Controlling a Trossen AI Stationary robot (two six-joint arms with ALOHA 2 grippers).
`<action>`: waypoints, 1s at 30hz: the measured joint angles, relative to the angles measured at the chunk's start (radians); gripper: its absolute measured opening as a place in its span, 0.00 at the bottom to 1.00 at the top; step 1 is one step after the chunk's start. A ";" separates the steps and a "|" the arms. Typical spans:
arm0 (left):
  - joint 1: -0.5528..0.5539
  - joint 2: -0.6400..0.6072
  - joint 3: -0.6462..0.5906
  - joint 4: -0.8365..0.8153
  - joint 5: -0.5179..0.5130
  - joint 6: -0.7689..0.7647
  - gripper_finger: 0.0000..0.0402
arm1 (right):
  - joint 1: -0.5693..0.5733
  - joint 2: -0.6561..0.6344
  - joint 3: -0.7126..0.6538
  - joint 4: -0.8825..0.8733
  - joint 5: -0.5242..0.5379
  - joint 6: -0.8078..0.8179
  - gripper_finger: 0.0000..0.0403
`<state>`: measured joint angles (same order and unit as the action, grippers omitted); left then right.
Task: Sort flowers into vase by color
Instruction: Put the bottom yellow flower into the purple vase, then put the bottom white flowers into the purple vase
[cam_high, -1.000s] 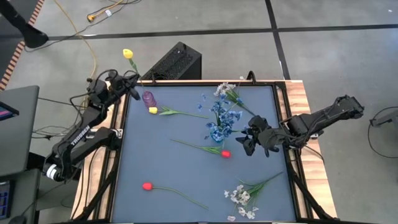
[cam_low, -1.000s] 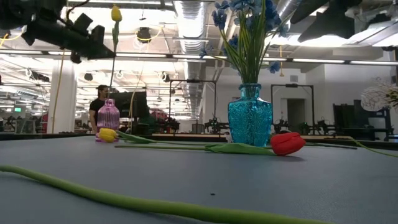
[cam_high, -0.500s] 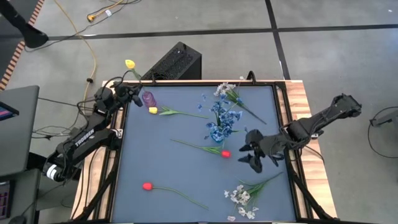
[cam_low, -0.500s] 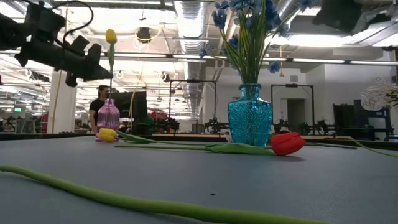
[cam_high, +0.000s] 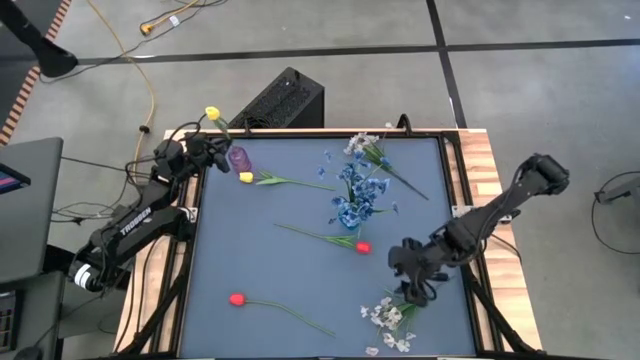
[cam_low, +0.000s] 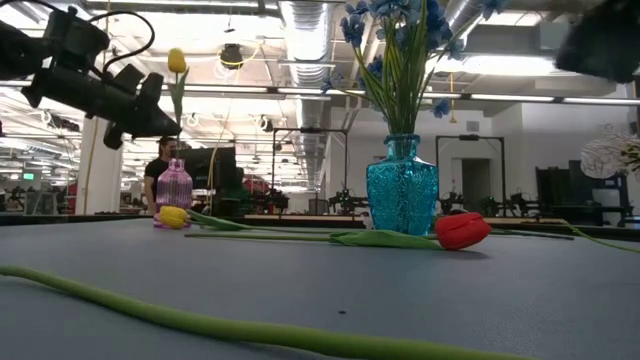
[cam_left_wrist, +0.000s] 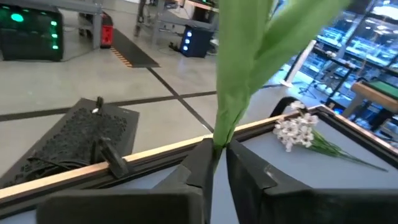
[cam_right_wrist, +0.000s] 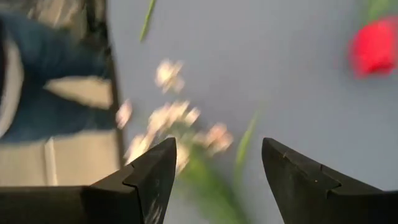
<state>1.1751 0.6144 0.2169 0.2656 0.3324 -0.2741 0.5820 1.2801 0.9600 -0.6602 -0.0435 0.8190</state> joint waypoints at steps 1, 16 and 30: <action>0.000 0.000 0.005 -0.005 0.011 0.000 0.11 | 0.010 0.006 0.000 -0.002 -0.037 0.011 0.66; 0.000 -0.076 0.130 -0.562 0.109 0.144 0.49 | 0.141 0.139 0.000 -0.117 -0.095 -0.150 0.66; -0.050 -0.146 0.236 -0.786 0.103 -0.147 0.54 | 0.145 0.257 0.000 -0.107 -0.194 -0.305 0.66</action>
<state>1.1250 0.4683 0.4526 -0.5209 0.4358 -0.4215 0.7269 1.5374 0.9596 -0.7670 -0.2371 0.5144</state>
